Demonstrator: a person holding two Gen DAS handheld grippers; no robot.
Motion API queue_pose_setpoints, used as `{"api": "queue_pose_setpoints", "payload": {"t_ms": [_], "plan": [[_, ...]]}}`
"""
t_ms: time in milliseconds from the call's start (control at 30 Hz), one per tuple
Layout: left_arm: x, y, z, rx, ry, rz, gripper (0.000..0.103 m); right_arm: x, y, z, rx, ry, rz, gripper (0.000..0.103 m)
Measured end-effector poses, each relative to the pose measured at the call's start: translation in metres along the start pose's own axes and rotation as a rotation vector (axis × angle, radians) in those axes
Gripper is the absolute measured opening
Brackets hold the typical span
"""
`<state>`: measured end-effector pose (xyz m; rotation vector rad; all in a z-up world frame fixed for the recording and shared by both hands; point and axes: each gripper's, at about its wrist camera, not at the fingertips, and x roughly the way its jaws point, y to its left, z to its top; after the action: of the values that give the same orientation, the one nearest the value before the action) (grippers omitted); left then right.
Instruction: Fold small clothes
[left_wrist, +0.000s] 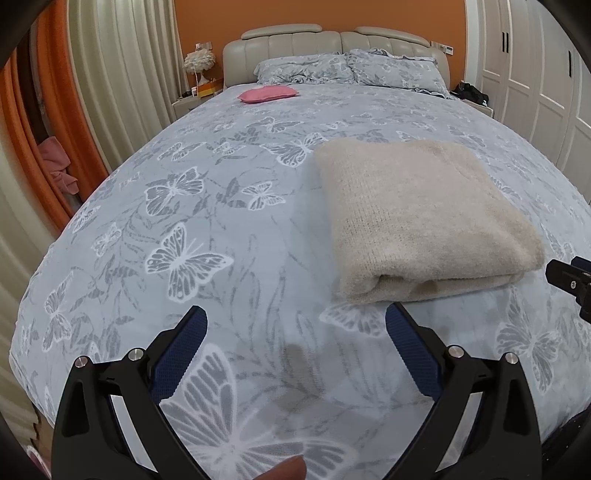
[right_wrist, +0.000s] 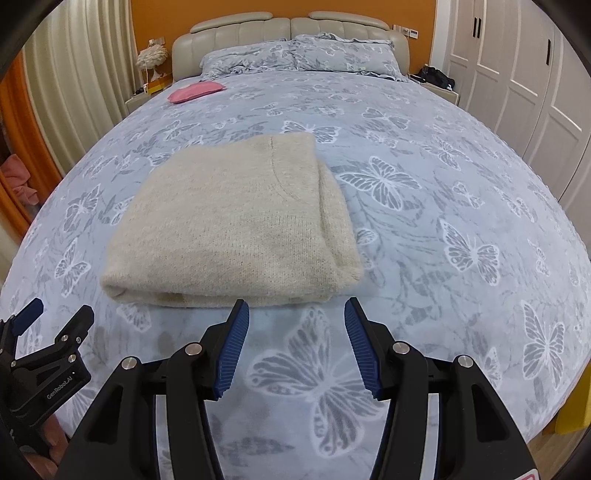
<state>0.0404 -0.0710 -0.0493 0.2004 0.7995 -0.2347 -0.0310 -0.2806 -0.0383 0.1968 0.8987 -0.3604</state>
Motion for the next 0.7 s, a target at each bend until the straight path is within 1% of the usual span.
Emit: {"api": "queue_pose_setpoints", "payload": {"t_ms": [233,400,700], "plan": [[-0.0008,-0.0002,0.0019,-0.021,0.008,-0.006,0.095,0.0002,0.0004,0.0001,-0.002,0.003,0.0,0.053],[-0.0006,0.0018,0.0014,-0.02,0.002,0.003,0.095,0.0,0.0009,-0.0009,-0.002,0.005,-0.001,0.053],[-0.0019,-0.0019,-0.0011,-0.008,-0.009,-0.001,0.095,0.0012,-0.0024,-0.0005,0.0,0.006,0.0,0.053]]}}
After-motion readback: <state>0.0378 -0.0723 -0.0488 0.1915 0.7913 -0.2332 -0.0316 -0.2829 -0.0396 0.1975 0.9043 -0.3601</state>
